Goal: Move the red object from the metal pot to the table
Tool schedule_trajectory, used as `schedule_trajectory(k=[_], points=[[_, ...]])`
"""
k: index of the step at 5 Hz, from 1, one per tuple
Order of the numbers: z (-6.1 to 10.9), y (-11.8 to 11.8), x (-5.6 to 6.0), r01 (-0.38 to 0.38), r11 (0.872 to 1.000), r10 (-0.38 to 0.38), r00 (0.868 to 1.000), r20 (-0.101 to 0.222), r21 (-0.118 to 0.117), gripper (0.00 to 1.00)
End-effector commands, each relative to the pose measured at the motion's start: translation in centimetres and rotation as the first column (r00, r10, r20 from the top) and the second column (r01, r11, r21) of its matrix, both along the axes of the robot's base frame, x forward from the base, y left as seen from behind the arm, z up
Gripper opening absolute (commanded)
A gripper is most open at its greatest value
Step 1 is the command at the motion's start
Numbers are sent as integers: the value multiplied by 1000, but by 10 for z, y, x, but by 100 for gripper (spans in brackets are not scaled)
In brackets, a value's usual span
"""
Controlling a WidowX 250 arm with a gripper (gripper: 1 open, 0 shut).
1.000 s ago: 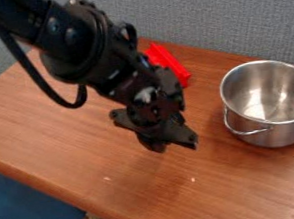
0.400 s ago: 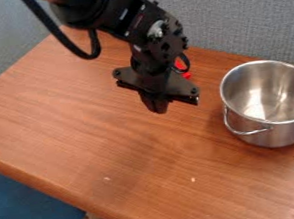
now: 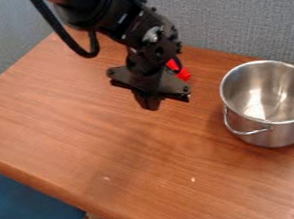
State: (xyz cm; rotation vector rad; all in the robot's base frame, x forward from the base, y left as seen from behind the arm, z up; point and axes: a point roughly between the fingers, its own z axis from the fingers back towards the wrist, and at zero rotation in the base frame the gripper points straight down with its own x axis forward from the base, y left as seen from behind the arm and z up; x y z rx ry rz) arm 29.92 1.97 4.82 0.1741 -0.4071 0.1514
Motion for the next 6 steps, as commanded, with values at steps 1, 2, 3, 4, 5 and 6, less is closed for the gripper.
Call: schedule_trajectory(k=[1,2,3,4,5,6], points=[[2,8,13,-1,1000,2,999,42,-15,0],[16,-2,-2,23,999,-23,1000,19,-34,0],[34,-10,-14,39,998,-39,999,7,-58,0],[55,-18,-26,53,995,-54,998,-12,-83,0],[63,-8,-27,75,992,-75,997,8,-104,0],[54,7,-21,79,989,-78,997,11,-121,0]])
